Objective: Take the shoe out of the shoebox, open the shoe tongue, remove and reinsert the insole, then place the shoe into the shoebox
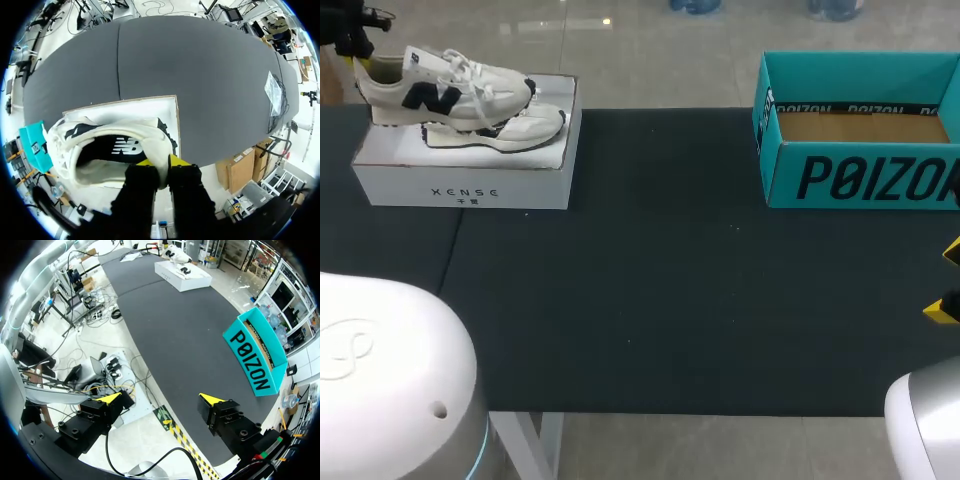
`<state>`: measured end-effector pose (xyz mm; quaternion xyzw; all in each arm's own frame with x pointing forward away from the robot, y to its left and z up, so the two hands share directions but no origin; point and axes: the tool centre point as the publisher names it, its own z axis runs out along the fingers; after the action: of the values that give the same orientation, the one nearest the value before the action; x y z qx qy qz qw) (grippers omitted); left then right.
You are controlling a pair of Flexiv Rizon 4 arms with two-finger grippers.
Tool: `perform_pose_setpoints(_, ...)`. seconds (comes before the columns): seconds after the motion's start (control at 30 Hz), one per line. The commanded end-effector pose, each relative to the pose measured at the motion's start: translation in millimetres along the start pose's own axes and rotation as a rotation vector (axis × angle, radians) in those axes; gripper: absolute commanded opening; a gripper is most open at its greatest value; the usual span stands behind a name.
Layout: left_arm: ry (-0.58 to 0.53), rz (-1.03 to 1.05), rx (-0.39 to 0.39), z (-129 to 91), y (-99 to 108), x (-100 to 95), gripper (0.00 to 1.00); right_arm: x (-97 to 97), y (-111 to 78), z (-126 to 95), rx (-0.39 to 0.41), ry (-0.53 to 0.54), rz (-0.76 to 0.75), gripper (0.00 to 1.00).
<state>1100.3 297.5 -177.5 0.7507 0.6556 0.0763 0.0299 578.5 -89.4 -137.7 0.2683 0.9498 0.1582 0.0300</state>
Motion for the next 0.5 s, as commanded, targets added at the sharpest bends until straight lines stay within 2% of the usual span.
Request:
perform_pose_setpoints(0.03,0.011,0.0,-0.026,-46,-5,-0.5,0.0,-2.0,3.3,-2,0.008,0.005,0.001,1.0)
perform_pose_setpoints(0.23,0.023,0.0,-0.044,-65,1,-1.3,0.0,-2.0,3.3,-2,0.008,0.005,0.001,1.0)
perform_pose_setpoints(0.33,0.035,-0.018,-0.018,-67,3,-1.9,0.0,-2.0,3.3,-2,0.008,0.005,0.001,1.0)
perform_pose_setpoints(0.5,0.035,-0.018,-0.018,-67,3,-1.9,0.0,-2.0,3.3,-2,0.008,0.005,0.001,1.0)
